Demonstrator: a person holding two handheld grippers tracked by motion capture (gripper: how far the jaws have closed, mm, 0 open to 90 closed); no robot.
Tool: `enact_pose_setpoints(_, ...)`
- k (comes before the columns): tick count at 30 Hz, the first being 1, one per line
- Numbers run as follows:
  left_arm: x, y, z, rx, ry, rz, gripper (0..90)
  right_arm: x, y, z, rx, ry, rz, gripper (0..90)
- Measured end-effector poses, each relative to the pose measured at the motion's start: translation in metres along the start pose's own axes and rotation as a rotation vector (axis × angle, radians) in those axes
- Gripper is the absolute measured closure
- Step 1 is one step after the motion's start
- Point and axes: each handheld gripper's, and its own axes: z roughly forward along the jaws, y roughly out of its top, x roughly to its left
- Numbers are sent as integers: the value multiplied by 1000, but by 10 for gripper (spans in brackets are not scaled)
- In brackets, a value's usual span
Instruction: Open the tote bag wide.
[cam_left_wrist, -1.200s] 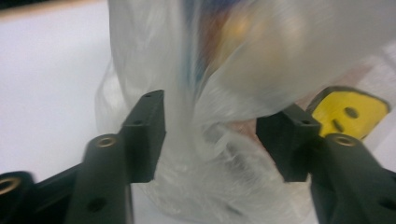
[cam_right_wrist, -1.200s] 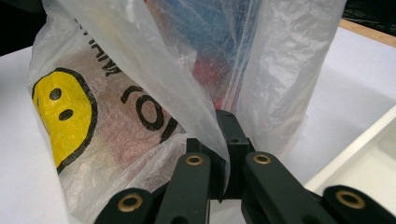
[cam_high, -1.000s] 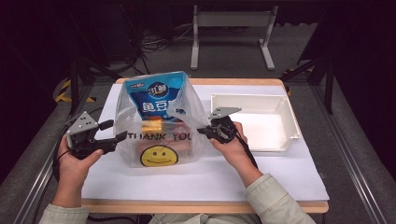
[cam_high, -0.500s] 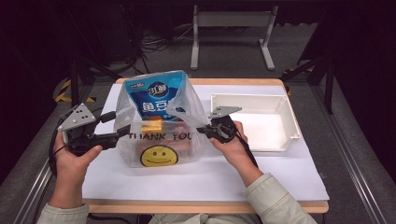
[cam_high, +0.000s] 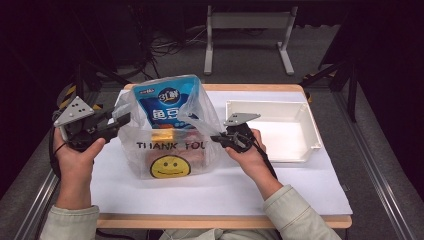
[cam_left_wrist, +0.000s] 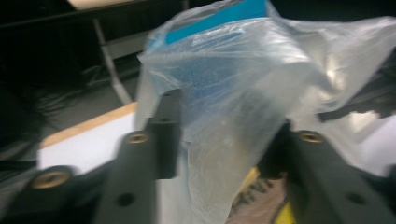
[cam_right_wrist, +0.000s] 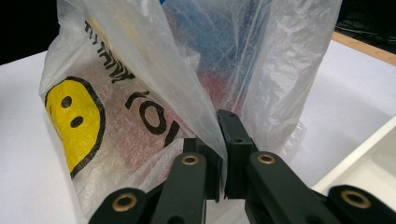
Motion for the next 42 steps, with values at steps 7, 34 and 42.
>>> enact_pose_setpoints(7, 7, 1, 7, 9, 80, 22, 847, 2, 1, 1, -10, 4, 1, 872)
enact_pose_setpoints(34, 37, -10, 30, 83, 186, 3, 882, -2, 7, 1, -16, -4, -12, 876)
enact_pose_setpoints(42, 40, -35, 34, 140, 170, -13, 882, -2, -2, 3, 11, -6, -8, 888)
